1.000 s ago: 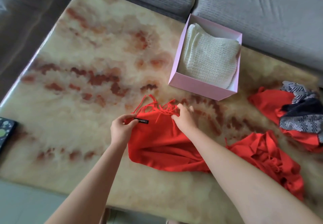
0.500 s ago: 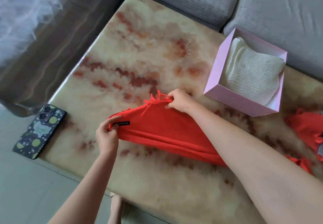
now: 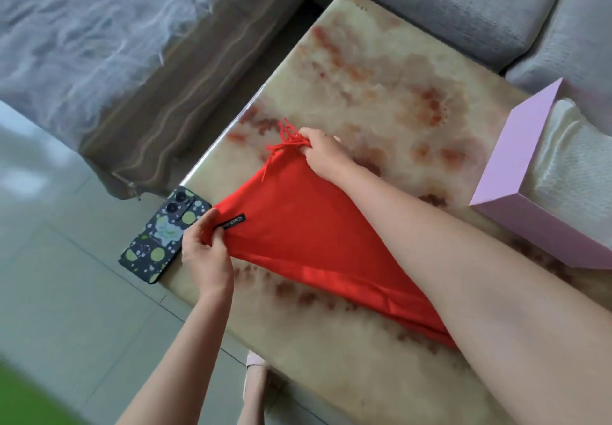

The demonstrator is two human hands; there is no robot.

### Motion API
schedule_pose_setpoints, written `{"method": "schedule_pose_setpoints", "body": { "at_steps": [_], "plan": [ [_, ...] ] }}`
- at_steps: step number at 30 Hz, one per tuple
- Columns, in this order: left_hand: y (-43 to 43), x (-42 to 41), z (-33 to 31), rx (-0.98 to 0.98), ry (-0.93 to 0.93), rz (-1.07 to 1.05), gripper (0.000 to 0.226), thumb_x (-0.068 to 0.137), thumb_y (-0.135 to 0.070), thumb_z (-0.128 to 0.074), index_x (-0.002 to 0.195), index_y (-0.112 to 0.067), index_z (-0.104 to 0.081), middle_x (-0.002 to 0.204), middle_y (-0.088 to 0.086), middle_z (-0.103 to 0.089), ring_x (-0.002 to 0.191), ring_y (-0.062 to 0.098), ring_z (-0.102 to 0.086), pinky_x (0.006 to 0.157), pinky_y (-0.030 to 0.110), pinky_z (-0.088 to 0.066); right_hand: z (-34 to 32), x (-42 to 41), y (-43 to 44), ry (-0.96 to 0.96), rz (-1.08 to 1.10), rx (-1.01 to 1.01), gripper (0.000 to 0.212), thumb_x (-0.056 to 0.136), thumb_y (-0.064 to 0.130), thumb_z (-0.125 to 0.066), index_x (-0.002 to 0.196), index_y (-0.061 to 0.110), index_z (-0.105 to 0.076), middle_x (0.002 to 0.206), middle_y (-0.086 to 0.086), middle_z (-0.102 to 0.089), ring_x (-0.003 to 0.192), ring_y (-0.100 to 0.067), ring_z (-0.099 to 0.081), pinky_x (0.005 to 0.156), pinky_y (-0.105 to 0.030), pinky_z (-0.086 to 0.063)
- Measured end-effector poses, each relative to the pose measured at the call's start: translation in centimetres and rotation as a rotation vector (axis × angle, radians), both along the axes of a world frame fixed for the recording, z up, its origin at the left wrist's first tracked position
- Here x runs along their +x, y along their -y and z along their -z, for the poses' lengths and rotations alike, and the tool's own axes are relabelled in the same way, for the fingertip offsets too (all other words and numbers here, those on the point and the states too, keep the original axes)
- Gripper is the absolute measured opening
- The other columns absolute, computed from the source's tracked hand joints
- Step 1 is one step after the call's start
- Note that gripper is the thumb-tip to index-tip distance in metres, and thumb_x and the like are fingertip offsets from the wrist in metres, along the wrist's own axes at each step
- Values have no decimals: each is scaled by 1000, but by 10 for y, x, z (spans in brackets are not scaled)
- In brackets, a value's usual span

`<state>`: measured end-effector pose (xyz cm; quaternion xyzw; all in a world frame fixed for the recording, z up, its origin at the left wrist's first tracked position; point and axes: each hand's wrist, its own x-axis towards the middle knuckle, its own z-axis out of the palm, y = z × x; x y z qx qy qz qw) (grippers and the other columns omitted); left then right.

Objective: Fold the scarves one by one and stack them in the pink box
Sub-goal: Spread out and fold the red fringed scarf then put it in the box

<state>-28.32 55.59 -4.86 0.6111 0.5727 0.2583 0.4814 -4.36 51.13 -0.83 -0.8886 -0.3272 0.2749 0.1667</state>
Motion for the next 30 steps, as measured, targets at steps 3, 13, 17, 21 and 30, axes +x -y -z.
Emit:
{"method": "schedule_pose_setpoints", "body": {
  "at_steps": [3, 13, 17, 21, 30],
  "plan": [
    [-12, -9, -3, 38, -22, -24, 35, 86, -2, -58, 115, -19, -65, 110, -1, -60, 107, 11, -55, 103, 32, -42, 0, -6, -30, 50, -28, 41, 32, 95, 19, -47, 125, 24, -56, 120, -9, -64, 116, -32, -52, 94, -28, -33],
    [-6, -14, 13, 116, -329, 90, 45, 78, -4, -69, 120, -16, -61, 129, 12, -38, 119, 28, -42, 107, 35, -34, 34, 9, -15, 30, 126, -136, 65, 71, 51, -76, 123, 20, -53, 131, -7, -39, 127, -27, -33, 108, -36, -30],
    [2, -13, 15, 46, -229, 69, 34, 82, 1, -65, 114, -9, -63, 113, 5, -38, 84, 24, -56, 96, 36, -45, 46, 18, 23, 27, 178, -172, 35, 75, 40, -75, 102, 22, -62, 118, -7, -51, 121, -28, -35, 104, -33, -31],
    [-3, -9, 14, 82, -266, 46, 30, 83, -7, -67, 113, -8, -66, 107, 16, -54, 91, 25, -55, 86, 17, -35, 46, 14, 21, -53, 280, -2, 10, 79, 30, -72, 83, 24, -65, 87, 0, -62, 113, -25, -44, 93, -29, -31],
    [-8, -14, 10, 55, -222, -59, 17, 85, -9, -66, 101, -11, -69, 104, 13, -61, 70, 11, -56, 74, 10, -39, 30, 40, -13, 22, 427, 196, 10, 85, 22, -65, 84, 21, -56, 84, 0, -63, 90, -21, -61, 86, -33, -45]
  ]
}}
